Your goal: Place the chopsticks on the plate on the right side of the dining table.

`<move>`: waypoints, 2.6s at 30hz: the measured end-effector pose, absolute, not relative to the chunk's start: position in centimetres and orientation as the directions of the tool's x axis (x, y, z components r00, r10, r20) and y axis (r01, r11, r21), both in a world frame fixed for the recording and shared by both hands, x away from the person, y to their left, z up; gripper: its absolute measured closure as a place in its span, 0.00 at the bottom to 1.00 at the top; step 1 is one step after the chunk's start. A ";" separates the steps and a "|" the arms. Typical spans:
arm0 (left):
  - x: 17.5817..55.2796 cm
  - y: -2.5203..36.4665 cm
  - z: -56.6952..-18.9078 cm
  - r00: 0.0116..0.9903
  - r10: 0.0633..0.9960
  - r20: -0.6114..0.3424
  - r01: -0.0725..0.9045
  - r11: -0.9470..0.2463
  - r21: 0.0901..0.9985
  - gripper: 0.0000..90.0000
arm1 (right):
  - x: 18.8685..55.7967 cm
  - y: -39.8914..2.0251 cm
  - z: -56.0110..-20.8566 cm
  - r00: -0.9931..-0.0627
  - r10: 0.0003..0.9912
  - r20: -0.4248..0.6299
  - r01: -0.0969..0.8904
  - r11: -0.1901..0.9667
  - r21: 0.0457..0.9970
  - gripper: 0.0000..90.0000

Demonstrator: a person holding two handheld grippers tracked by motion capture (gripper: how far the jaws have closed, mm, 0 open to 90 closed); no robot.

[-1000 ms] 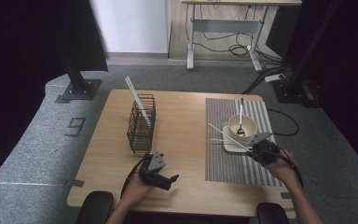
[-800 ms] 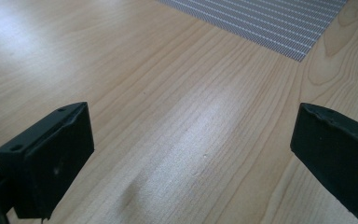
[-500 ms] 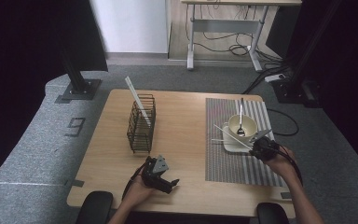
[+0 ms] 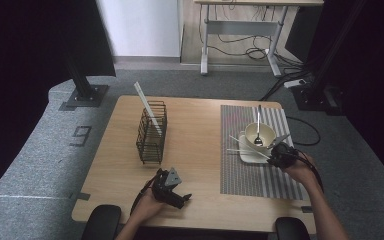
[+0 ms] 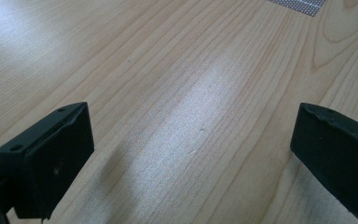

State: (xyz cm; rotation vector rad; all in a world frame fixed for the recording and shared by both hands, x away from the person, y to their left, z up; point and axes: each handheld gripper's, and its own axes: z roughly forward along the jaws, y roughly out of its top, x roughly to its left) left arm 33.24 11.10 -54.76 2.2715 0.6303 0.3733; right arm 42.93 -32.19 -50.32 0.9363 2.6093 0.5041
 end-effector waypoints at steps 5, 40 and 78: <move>33.2 11.0 -54.8 0.840 0.537 0.085 0.322 -0.618 0.717 0.00 | 43.2 -32.5 -50.2 -0.736 0.656 -0.166 0.546 0.720 0.428 0.91; 33.1 10.7 -54.9 0.852 0.513 0.109 0.304 -0.652 0.694 0.00 | 43.4 -34.5 -50.7 -0.592 0.760 -0.268 0.605 0.639 0.475 0.55; 33.5 10.7 -55.0 0.846 0.530 0.061 0.359 -0.651 0.670 0.00 | 38.7 -31.7 -49.8 -0.556 0.826 -0.094 0.569 0.461 0.681 0.00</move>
